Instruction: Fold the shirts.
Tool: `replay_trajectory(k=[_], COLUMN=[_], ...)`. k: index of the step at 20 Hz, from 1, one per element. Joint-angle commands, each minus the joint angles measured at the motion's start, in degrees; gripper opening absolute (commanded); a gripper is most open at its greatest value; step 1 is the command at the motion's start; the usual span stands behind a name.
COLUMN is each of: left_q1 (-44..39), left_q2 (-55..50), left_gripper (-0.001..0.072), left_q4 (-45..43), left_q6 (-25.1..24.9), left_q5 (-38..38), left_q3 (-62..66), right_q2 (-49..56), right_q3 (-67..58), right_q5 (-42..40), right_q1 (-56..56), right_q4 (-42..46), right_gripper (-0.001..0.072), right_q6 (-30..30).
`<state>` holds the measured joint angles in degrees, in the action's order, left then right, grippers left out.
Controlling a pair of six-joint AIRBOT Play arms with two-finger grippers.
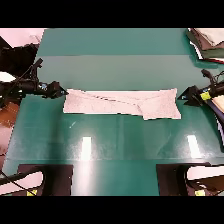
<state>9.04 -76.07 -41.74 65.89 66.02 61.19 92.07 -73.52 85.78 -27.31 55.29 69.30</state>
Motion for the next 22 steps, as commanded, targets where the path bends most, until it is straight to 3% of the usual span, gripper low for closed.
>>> replay_trajectory(k=[1, 6, 9, 12, 13, 14, 16, 17, 22], left_q1=[0.0, 0.0, -1.7, -7.6, -9.6, -11.6, -15.1, -16.7, -25.6], left_q2=[0.0, 0.0, -0.1, -0.1, -0.1, -0.1, -0.1, -0.1, -3.0], left_gripper=[0.0023, 0.0023, 0.0023, 0.0023, 0.0023, 0.0023, 0.0023, 0.0022, 0.0022], left_q4=[0.2, 0.2, -0.8, -4.8, -5.3, -5.4, -5.5, -5.5, -5.5], left_q6=[0.3, 1.7, 2.1, 4.0, 4.6, 4.9, 6.3, 6.4, 8.3], left_q5=[4.3, 4.4, 3.8, 0.3, -1.1, -2.6, -5.3, -6.3, -13.8], left_q3=[0.1, 0.1, 0.0, 0.1, 0.1, 0.1, 0.1, 0.1, 1.7], right_q2=[3.3, 6.8, 7.4, 7.4, 7.4, 7.4, 7.3, 7.3, 1.6], right_q3=[3.0, 3.3, 3.3, 3.3, 3.3, 3.3, 3.3, 3.3, 3.1], right_q5=[-3.8, -3.1, -3.4, -3.4, -3.5, -3.5, -3.3, -2.8, -2.1], right_q1=[-0.3, 0.5, 2.2, 5.2, 5.7, 6.2, 6.1, 6.1, 7.0], right_q4=[-2.4, -5.0, -8.5, -8.7, -8.8, -8.7, -8.9, -9.3, -17.6], right_gripper=[0.0624, 0.0616, 0.0575, 0.0435, 0.0421, 0.0272, 0.0050, 0.0014, 0.0012], right_q6=[-4.8, -7.1, -7.9, -9.0, -9.0, -9.8, -10.5, -11.1, -10.9])
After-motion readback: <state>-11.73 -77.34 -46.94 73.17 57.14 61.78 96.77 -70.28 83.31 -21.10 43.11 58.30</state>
